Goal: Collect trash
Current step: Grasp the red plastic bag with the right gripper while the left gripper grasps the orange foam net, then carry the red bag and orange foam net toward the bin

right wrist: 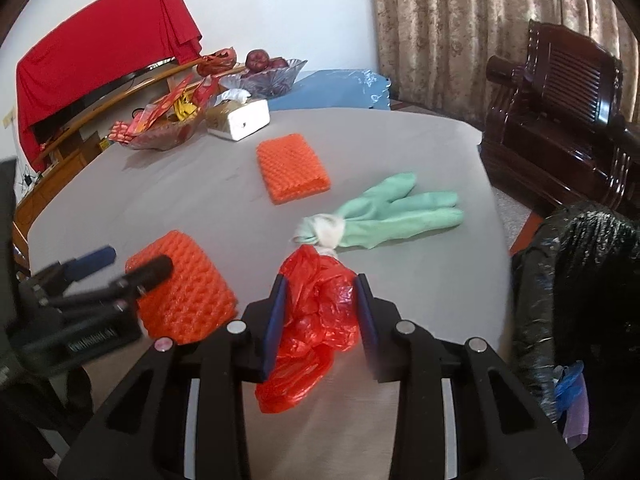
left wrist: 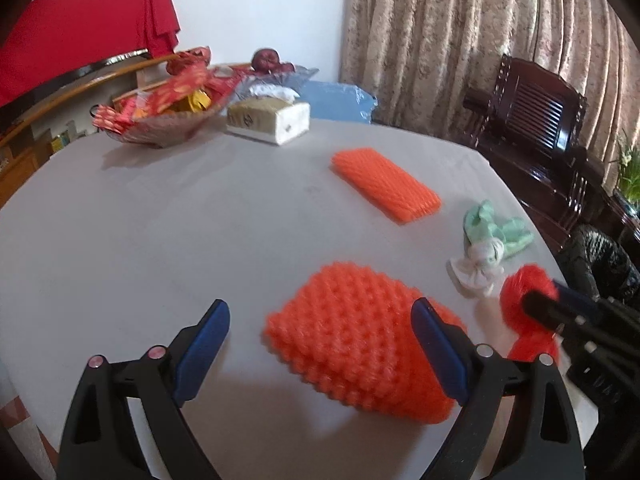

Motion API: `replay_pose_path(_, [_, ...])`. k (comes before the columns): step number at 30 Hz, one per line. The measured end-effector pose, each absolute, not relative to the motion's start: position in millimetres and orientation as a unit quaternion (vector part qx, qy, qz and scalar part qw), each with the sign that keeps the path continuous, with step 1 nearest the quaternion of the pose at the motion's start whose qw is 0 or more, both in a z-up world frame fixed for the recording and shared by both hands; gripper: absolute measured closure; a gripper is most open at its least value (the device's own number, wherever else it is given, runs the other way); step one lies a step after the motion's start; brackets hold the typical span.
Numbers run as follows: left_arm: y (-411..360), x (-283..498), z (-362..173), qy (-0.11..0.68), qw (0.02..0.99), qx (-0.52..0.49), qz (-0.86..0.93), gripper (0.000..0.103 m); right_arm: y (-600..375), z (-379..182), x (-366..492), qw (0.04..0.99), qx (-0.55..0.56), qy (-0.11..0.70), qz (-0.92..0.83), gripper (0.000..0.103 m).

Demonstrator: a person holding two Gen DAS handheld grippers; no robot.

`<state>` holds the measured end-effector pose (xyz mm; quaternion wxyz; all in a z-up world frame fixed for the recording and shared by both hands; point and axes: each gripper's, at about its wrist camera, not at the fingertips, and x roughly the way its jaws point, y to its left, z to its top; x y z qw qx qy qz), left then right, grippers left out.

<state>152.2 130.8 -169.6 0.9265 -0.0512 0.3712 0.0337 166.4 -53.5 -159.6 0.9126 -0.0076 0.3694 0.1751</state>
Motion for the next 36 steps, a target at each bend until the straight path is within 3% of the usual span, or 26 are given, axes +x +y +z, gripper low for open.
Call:
replay_pose_path(10, [117.3,155.3,-180.4,0.392,0.917,-0.057,0.035,0.013,-54.9,-156.6,162.5,0.914,-0.014,0.361,0.182,0.070])
replay_pose_path(12, [118.9,155.2,-181.9,0.394,0.916,-0.070,0.031,0.022,-55.2,-155.8,162.1,0.915,-0.014,0.360,0.182,0.070])
replay_pose_path(17, [111.8,154.6,-177.4,0.390,0.918,-0.073,0.009,0.060,-59.2,-152.6,161.9,0.917,-0.012,0.357,0.179,0.070])
replay_pose_path(21, [108.2,154.3,-169.9,0.380,0.923,-0.064,0.001,0.078,-61.0,-149.6,160.0,0.918,-0.011,0.355,0.179,0.070])
replay_pose_path(36, [92.9,144.1,-110.0,0.321,0.945,-0.054,-0.025,0.081,-74.7,-98.3,144.7,0.934,-0.009,0.306,0.185,0.070])
